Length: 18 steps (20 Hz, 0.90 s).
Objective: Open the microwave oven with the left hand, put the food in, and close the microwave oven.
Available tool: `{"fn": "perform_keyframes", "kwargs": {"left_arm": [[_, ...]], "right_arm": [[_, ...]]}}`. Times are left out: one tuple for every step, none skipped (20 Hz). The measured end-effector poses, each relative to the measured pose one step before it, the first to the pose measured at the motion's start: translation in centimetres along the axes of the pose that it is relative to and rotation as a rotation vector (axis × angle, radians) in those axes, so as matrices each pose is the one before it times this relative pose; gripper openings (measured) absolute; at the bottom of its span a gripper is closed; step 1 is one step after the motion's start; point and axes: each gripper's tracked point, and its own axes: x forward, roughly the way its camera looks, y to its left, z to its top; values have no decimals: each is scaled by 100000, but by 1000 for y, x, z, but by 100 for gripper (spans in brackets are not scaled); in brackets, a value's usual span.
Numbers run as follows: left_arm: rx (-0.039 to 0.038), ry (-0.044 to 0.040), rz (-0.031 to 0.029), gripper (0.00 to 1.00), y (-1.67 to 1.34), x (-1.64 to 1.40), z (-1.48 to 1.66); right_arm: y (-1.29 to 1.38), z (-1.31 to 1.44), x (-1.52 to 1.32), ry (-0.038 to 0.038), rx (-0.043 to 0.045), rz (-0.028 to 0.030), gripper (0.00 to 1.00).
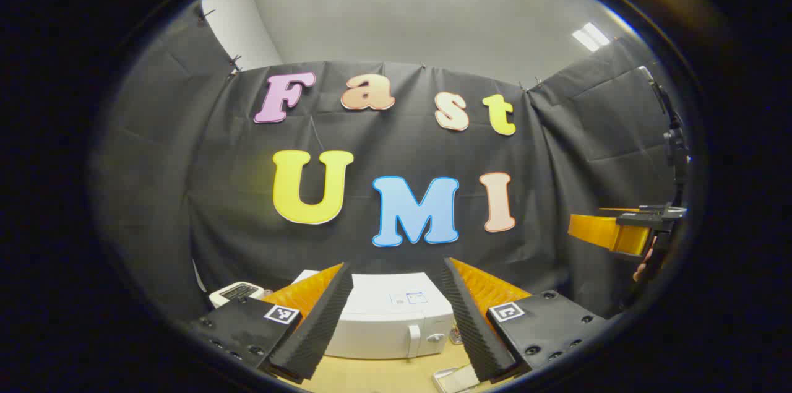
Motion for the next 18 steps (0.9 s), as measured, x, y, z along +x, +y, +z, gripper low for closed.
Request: {"fn": "perform_keyframes", "kwargs": {"left_arm": [[-22, -112, -261, 93, -185, -72, -216], [-86, -125, -474, 93, -185, -52, -8], [-34, -404, -536, 93, -165, 107, -114], [59, -358, -216, 93, -178, -68, -1], [-110, 66, 87, 93, -23, 3, -271], [-203, 437, 67, 93, -80, -11, -87], [5, 157, -17, 93, -134, -89, -200], [300, -95, -9, 93, -53, -95, 58], [361, 231, -14, 94, -6, 60, 65], [182, 341, 359, 93, 156, 12, 32], [-13, 181, 294, 93, 62, -93, 124], [63, -679, 406, 93, 184, -48, 218], [354, -726, 505, 93, 346, -110, 178], [639, -10, 191, 93, 218, -39, 69], [288, 599, -91, 93, 202, -48, -321], [-276, 519, -549, 94, 23, 53, -297], [-750, -74, -477, 93, -29, 147, -576], [-895, -91, -471, 95, -69, 211, -495]], "right_arm": [[72, -57, -94, -46, -327, 348, 96], [35, -37, -90, -93, -553, 247, 96], [0, -128, 26, 10, -626, 117, 96], [32, -91, -34, 114, -486, 134, 96], [-37, -130, -1, -1, -238, 143, 96], [-5, -4, -69, 75, -273, 57, 96], [20, -80, 77, -41, -351, 169, 96], [-18, 41, 23, -226, -352, 194, 96], [-41, -162, -60, 124, -258, -218, 96], [-50, -154, -4, 582, -117, 71, 96], [206, -152, 20, 325, -64, 138, 96], [22, 8, -112, -32, 37, -222, 96], [67, -37, 54, 99, 142, -129, 96], [103, -174, 7, 496, 318, -242, 96], [122, -295, -120, 505, 596, -222, 96], [112, -142, -48, 295, 494, -411, 96], [-52, -201, -63, 159, 218, -970, 96], [-62, -153, 15, -47, -188, -674, 96]]}}
